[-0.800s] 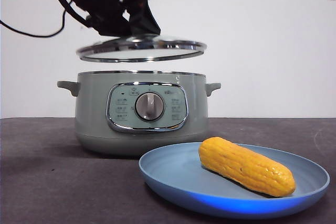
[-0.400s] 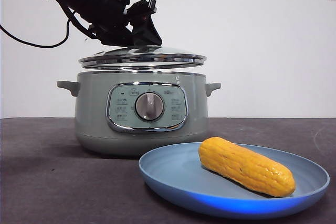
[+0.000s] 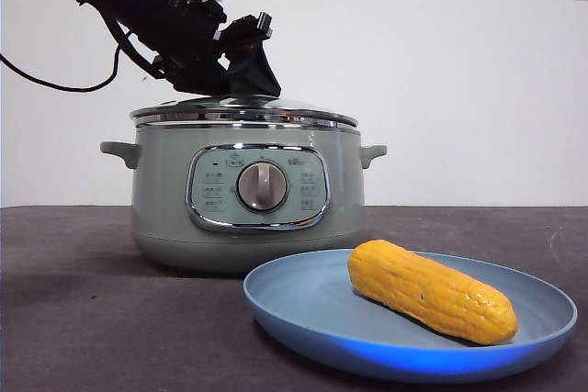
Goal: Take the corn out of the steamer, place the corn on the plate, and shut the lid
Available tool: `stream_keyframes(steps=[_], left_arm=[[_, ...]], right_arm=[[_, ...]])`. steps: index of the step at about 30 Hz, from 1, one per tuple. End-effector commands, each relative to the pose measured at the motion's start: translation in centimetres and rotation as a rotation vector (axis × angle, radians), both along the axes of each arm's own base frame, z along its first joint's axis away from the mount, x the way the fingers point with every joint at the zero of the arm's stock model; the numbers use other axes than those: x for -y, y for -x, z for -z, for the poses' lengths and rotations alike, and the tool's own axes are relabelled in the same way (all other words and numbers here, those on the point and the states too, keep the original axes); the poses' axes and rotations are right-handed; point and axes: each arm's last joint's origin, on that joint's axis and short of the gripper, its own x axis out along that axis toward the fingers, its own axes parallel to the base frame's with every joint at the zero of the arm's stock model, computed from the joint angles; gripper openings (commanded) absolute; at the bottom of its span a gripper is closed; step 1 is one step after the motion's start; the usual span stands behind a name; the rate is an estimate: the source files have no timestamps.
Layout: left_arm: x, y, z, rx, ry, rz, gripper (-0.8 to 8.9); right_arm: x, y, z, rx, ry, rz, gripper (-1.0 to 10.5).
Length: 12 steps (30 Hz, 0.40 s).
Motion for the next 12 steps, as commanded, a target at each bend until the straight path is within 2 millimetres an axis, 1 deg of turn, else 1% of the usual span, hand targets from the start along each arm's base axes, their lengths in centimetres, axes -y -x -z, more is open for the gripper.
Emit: stream_keyframes(steps=[1,6,12], left_arm=[[0.2,-0.1,-0.5,0.039,0.004,0.016,-0.08],[0.2,-0.2,-0.3,0.04,-0.005,0.0,-0.09],[0.5,-0.6,0.7,0.021,-0.014,0.0,-0.09]], right_arm=[[0.0,0.0,0.2,-0.005,-0.005,0.004,6.0],[0.0,0.0,0.2,-0.006,-0.006,0.003,6.0],[0.0,0.0,0.2,-0.007,-0.006,0.002,6.0]])
